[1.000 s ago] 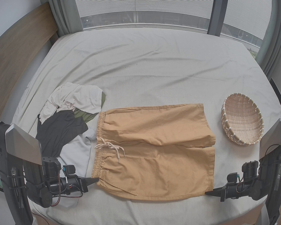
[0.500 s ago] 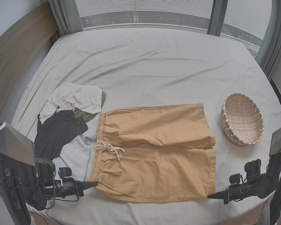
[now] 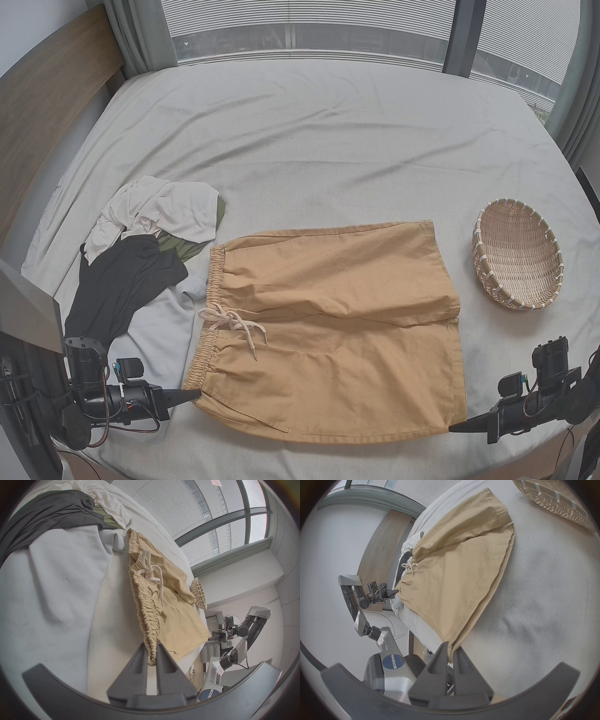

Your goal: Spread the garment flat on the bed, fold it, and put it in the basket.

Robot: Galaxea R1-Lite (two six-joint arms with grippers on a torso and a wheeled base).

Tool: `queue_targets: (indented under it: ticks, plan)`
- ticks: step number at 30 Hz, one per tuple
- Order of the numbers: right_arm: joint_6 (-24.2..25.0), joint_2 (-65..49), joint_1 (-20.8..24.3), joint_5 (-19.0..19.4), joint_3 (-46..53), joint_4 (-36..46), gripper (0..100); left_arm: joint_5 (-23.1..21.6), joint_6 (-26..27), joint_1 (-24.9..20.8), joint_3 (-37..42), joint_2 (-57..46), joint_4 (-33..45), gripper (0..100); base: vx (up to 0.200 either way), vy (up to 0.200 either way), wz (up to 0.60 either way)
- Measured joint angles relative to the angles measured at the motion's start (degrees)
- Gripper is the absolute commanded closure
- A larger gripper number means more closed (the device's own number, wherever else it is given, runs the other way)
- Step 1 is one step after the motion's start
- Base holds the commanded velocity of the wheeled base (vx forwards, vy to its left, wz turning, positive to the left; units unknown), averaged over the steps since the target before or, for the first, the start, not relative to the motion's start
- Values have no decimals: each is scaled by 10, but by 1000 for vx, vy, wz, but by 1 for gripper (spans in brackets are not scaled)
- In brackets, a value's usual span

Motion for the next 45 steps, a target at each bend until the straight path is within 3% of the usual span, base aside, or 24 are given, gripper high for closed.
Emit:
queue_targets:
  ticks: [15,25,45]
  plan:
    - [-1,-36,19,-1,0,47,100,9,7,2,0,22,-4,100,0,0,0]
    - [-1,-42,19,-19,0,52,100,9,4,9,0,-8,115,100,0,0,0]
    - [-1,-58,44,-22,0,114,100,10,7,14,0,-23,130,100,0,0,0]
